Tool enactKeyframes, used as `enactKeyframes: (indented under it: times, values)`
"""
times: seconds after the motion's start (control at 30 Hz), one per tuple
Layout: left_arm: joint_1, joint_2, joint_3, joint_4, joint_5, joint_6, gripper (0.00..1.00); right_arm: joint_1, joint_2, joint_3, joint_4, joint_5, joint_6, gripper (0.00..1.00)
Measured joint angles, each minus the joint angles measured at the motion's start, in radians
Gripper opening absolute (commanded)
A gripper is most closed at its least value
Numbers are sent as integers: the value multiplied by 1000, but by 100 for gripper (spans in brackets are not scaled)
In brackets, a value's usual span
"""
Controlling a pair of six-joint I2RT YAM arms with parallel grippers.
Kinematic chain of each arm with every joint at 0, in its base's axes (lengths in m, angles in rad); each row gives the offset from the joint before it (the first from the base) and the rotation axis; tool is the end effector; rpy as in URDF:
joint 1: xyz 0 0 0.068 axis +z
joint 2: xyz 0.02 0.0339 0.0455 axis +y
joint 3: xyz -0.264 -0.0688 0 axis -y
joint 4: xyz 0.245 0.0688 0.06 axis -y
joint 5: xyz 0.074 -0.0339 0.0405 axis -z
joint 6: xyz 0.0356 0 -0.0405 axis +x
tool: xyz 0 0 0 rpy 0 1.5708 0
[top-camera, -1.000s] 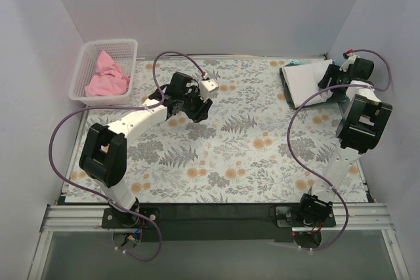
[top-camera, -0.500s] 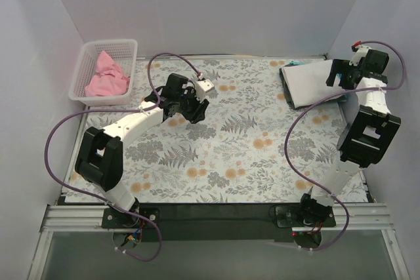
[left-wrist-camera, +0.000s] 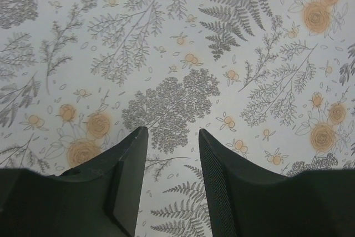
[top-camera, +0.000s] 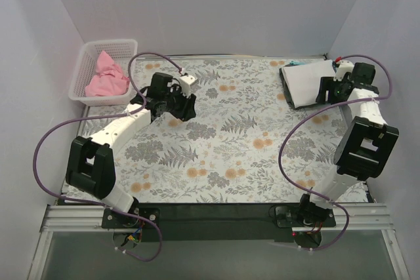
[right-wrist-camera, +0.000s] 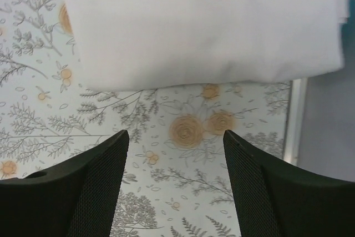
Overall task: Fold and stack the t-shirts
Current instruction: Neatly place the folded tshirt to the corner
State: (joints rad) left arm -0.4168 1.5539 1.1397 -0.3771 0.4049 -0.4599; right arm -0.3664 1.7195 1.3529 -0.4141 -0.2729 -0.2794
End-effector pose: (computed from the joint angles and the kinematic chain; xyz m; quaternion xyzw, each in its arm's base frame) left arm 0.3043 -0.1501 0.2579 0.0569 0.9075 -0.3264 0.2581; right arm 0.3641 -0.1294 0.2666 -0.0125 0.9158 -0.0019 0.4014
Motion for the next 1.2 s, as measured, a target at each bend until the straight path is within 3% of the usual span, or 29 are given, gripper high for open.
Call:
enactKeyframes:
  times: [0.3,0.63,0.73,0.8,0.83,0.87,0.9,1.0,1.03,1.2]
  values:
    - [92,-1,126,-38,25,-75,41,135,98,-87,76,-8,15,61]
    - [122,-13,127,-80,24,-98,41,167,211,-39,158,-37,101,62]
    - [130,-14,127,-85,25,-107,42,167,212,-12,161,-64,120,67]
    - [137,-14,127,-86,27,-115,55,167,211,7,164,-89,125,69]
    - [140,-14,128,-86,30,-122,67,166,208,12,161,-103,123,72]
    - [143,-14,129,-87,31,-126,90,166,201,13,154,-115,120,74]
    - [147,-13,134,-90,36,-130,94,166,192,13,137,-127,115,77]
    - [153,-5,169,-104,52,-163,95,167,137,4,60,-159,77,89]
    - [154,0,185,-112,56,-167,95,167,104,-8,31,-167,60,98]
    - [156,62,269,-165,56,-200,96,167,-119,-77,-109,-206,-32,98]
